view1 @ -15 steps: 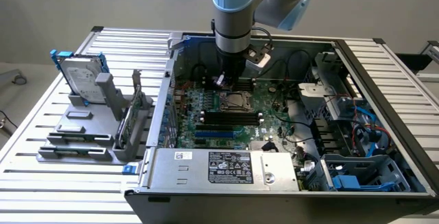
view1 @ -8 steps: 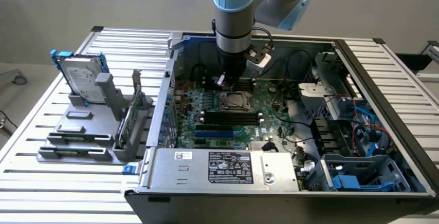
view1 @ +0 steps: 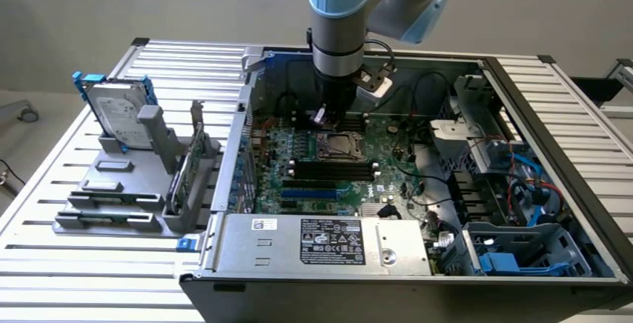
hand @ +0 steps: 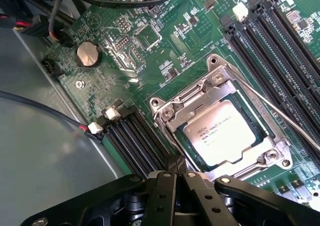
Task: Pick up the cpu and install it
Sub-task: 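Install the first cpu locking lever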
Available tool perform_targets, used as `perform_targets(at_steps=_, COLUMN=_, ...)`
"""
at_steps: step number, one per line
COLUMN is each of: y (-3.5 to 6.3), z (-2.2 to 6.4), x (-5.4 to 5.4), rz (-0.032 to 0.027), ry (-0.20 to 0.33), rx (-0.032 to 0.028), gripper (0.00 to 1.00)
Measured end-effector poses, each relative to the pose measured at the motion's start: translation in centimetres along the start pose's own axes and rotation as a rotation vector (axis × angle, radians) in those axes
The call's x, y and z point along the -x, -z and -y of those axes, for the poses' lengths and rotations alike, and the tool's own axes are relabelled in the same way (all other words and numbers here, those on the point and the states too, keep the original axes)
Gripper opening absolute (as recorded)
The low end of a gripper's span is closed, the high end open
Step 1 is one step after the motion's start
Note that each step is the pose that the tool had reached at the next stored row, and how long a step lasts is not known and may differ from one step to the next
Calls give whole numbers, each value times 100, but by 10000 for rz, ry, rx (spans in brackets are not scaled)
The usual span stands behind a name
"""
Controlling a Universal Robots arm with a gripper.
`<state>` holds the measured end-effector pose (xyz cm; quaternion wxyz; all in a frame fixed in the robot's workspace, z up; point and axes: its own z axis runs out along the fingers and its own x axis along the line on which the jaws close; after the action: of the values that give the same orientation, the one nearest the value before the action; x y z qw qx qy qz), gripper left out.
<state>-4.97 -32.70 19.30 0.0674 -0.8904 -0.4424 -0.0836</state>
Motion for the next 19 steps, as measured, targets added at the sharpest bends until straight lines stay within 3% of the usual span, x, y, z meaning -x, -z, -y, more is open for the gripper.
perform_targets(at_steps=19, y=-15, z=-59, x=-41, rz=-4, ry=2, rx=5, gripper=11)
